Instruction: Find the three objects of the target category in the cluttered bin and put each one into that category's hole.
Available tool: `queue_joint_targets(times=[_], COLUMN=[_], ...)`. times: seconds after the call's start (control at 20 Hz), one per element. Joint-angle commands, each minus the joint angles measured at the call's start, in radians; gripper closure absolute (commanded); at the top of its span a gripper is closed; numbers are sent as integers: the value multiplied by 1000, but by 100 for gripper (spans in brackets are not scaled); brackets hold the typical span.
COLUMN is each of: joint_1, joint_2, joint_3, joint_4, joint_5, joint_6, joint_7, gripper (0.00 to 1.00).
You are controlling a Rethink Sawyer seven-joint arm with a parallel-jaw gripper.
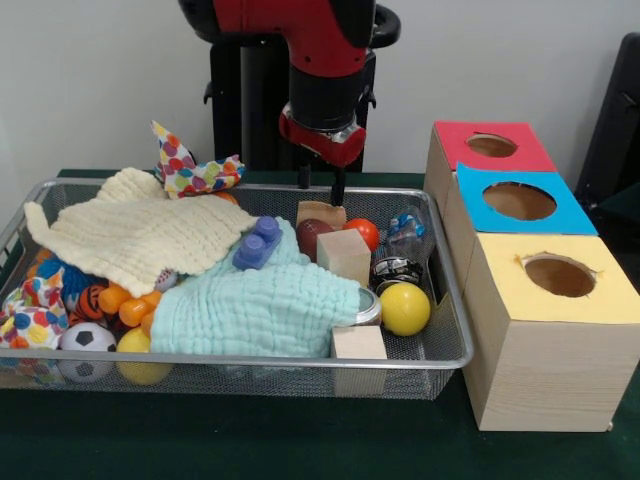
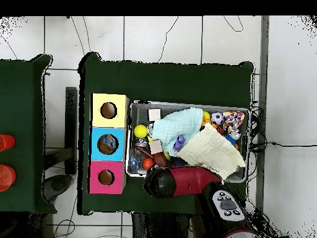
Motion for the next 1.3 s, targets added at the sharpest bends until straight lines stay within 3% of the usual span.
queue_joint_targets(times=[0.05, 0.4, 1.3], joint_1=[31, 88, 170], joint_2=[87, 100, 136], joint_3=[22, 66, 84], joint_4=[-81, -85, -135], joint_5=[-76, 14, 112], joint_6=[30, 1, -29], joint_7=[-78, 14, 101], gripper=[0, 0, 0])
